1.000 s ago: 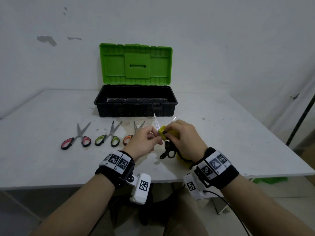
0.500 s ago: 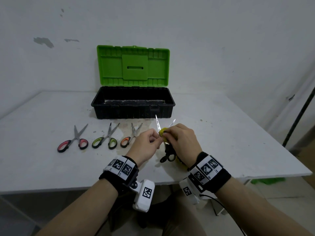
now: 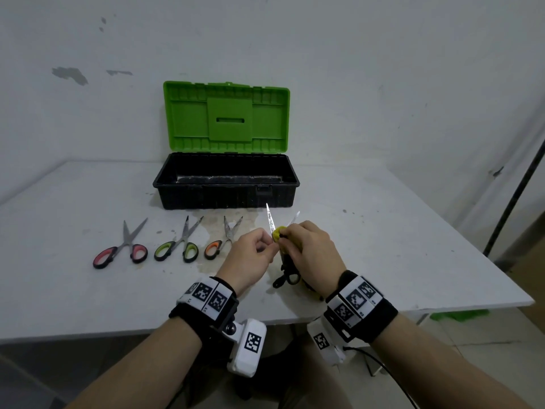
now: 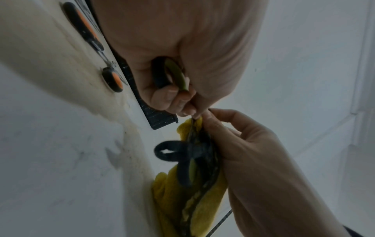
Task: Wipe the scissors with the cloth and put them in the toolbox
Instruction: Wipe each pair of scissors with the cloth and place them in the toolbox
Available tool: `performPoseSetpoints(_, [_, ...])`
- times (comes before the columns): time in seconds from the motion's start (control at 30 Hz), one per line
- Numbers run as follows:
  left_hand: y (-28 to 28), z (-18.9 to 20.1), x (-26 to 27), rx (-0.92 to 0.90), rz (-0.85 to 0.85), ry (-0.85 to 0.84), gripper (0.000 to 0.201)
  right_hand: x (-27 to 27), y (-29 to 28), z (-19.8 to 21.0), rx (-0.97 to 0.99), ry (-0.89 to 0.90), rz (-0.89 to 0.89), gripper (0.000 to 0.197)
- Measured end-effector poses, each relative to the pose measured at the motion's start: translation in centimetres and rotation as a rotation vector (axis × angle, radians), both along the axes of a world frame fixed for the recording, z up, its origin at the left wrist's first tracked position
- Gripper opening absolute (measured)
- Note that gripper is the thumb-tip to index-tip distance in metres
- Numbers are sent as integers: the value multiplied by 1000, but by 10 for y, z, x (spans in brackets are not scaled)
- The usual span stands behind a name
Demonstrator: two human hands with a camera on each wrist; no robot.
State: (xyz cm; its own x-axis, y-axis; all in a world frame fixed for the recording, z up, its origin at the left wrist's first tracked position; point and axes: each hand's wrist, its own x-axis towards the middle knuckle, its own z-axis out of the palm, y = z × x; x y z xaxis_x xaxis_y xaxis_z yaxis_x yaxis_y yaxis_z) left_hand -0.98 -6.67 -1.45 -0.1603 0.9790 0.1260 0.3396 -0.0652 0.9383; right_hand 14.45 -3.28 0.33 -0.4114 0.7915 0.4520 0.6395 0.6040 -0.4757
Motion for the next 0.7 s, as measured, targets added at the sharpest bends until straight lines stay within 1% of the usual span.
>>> performPoseSetpoints(0.13, [0,-2,0,3,-19,-1,19,2,2,-1,18,12,24,15])
performPoseSetpoints(0.2, [0,-1,0,13,-26,3,21,4,6,2,34,11,7,15])
performPoseSetpoints(0.37, [0,-1,-3,2,-39,45,21,20,30,23,-7,69,-142,18])
performPoseSetpoints(0.43, [0,-2,-4,-21,-37,41,19,24,31,30,-6,95,-173,17])
performPoseSetpoints(0.53, [2,0,-6,-58,-27,-11,18,24,16,32,13,107,-126,14])
performPoseSetpoints(0.6, [3,3,-7,-72,-25,-55,17,19,4,25,38,52,-46,15])
performPoseSetpoints(0.7, [4,6,-5,-81,-57,-67,16,13,-2,10,62,-34,43,20])
